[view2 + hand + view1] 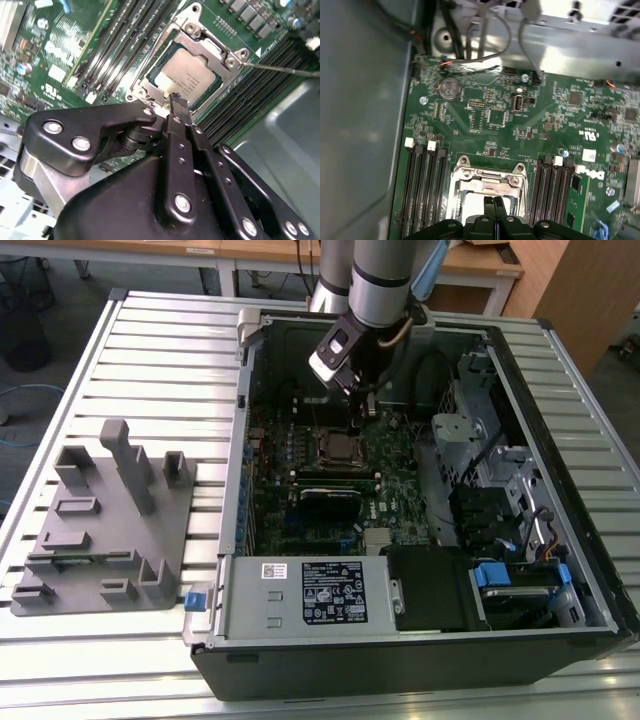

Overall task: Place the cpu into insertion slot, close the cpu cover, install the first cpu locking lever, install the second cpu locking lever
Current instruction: 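Close the cpu cover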

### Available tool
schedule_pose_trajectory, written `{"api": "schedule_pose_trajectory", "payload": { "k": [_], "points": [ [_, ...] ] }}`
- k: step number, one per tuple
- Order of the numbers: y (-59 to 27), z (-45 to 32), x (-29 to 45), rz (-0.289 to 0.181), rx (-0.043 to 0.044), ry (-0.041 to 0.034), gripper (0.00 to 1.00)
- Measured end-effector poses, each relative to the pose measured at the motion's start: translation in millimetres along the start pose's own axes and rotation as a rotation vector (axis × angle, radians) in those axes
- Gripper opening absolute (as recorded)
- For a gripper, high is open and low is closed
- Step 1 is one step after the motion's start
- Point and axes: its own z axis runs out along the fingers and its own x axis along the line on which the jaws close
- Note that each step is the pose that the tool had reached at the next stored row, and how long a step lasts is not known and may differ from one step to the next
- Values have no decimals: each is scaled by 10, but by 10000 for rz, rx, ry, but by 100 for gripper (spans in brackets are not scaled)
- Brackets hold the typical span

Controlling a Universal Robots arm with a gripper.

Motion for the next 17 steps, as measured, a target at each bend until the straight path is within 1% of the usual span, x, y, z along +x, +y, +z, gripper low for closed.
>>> {"api": "schedule_pose_trajectory", "payload": {
  "k": [5, 6, 12, 17],
  "points": [
    [0, 2, 0, -881, -24, -5, 11],
    [0, 2, 0, -958, -26, -6, 11],
    [0, 3, 0, -1024, -28, -8, 11],
    [0, 4, 0, -1862, -50, -15, 11]
  ]
}}
